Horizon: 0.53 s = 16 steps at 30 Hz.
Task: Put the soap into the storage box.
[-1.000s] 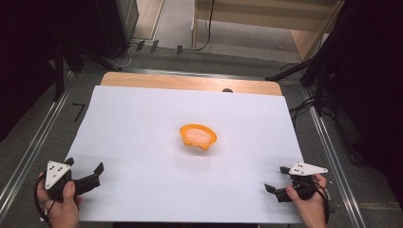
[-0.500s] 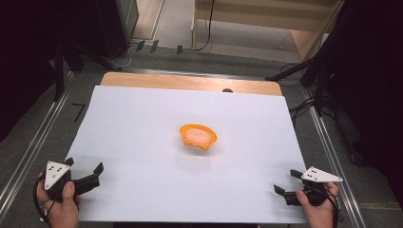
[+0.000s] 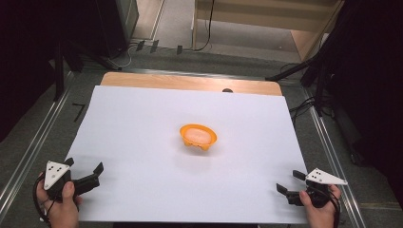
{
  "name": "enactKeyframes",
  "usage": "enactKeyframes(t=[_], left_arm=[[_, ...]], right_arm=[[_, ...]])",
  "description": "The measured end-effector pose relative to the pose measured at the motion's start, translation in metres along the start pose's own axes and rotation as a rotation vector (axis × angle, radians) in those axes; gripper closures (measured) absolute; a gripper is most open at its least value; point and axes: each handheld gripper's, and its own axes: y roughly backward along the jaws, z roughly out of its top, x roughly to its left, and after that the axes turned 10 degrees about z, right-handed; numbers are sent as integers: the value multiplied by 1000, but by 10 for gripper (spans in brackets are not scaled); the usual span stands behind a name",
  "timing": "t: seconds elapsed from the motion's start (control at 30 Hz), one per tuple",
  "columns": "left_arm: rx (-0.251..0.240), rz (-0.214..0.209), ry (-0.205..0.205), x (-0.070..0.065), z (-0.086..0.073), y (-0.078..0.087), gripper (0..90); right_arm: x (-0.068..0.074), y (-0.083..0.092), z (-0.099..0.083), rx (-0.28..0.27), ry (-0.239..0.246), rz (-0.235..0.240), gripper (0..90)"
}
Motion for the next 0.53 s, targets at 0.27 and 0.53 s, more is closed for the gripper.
enactKeyframes(t=[0.27,0.53], left_arm=[[2,-2,0,0,0,0,0],[2,-3,1,0,0,-1,0]], right_arm=[[-2,0,0,-4,-12,-1,89],[2,-2,1,24,3,-35,90]])
